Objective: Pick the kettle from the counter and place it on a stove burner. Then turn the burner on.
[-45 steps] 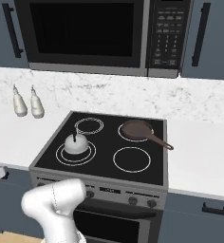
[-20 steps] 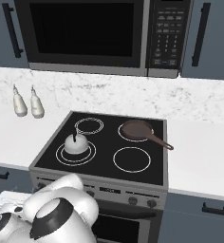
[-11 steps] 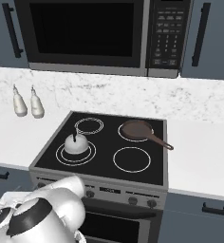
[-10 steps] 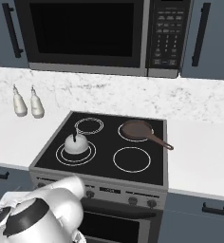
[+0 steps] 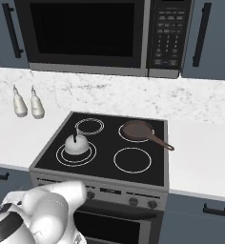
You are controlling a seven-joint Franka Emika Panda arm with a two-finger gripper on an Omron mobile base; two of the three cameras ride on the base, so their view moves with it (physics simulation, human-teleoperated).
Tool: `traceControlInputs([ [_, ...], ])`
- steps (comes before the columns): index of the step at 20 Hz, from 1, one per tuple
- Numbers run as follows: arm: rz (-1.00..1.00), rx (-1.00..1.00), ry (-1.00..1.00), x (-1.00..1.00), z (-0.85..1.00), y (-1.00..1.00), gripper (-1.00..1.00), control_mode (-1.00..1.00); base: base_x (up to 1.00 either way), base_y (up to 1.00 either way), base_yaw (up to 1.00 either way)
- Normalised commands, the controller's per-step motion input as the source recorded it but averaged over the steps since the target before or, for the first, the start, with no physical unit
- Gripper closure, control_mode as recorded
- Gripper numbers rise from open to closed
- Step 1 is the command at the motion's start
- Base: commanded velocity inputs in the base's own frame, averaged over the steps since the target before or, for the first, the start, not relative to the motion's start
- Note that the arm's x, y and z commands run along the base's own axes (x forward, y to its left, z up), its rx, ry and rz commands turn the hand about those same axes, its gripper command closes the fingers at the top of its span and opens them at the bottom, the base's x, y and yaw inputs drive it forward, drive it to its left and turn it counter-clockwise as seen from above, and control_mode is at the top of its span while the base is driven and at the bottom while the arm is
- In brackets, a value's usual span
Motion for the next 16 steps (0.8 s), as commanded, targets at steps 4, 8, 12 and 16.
traceControlInputs([
  [4,0.0,0.2,0.0,0.24,-0.32,-0.04,-1.0,-1.0,0.0,0.0,0.0],
  [8,0.0,0.28,0.0,0.04,-0.41,-0.17,-1.0,-1.0,0.0,0.0,0.0],
  [12,0.0,0.32,0.0,0.0,-0.32,-0.31,-1.0,-1.0,0.0,0.0,0.0],
  [16,0.0,0.12,0.01,0.11,-0.04,-0.08,-1.0,-1.0,0.0,0.0,0.0],
])
